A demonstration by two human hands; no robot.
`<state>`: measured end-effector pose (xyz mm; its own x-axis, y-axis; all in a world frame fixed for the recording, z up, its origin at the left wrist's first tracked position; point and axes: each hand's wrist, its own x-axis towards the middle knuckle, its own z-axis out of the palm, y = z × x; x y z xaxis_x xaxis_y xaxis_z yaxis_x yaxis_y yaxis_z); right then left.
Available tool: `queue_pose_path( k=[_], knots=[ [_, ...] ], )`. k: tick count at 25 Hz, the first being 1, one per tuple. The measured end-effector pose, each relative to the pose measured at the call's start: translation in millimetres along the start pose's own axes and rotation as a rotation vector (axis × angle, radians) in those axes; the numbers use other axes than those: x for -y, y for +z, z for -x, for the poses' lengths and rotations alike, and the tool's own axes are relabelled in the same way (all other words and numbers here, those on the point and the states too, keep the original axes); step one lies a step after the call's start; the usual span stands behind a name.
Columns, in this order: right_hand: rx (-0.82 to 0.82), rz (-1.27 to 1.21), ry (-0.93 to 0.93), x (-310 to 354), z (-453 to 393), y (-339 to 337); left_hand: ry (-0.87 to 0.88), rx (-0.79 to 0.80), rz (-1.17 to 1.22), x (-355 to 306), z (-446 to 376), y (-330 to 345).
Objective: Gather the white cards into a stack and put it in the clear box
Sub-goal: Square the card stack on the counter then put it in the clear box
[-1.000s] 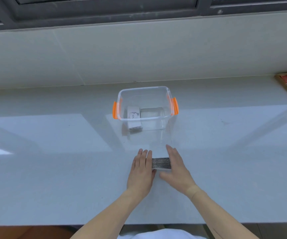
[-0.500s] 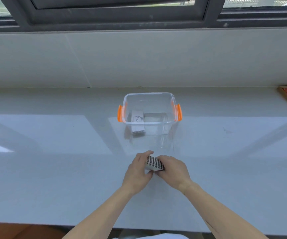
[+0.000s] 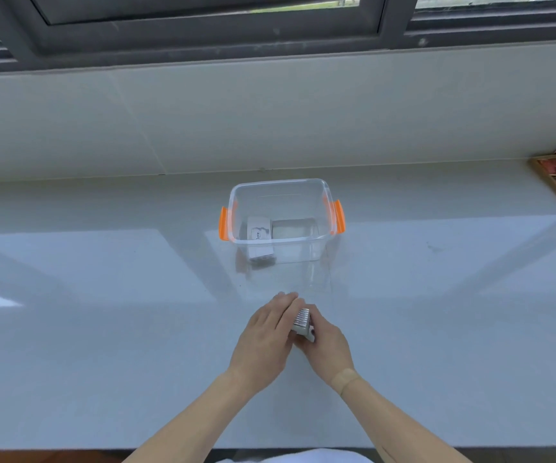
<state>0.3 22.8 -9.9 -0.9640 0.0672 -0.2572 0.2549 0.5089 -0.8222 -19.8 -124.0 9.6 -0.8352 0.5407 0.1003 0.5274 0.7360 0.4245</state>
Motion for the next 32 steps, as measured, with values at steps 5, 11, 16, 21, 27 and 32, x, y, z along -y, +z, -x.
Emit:
queue_pose_path(
  k=[5,11,16,21,27,32],
  knots=[
    [0.015,0.054,0.005,2,1,3,0.063,-0.173,-0.021,-2,2,-18],
    [0.044,0.029,-0.026,2,1,0,0.117,0.039,-0.164,-8,12,-4],
    [0.035,0.028,-0.012,2,0,1,0.100,0.019,-0.127,-2,13,-3],
    [0.026,0.033,-0.034,2,0,2,0.134,0.036,-0.135,1,17,6],
    [0.042,0.027,-0.046,2,1,4,0.132,0.076,-0.154,4,22,11],
    [0.177,-0.041,0.038,12,-14,-18,-0.100,-0.044,0.217,16,6,-10]
  ],
)
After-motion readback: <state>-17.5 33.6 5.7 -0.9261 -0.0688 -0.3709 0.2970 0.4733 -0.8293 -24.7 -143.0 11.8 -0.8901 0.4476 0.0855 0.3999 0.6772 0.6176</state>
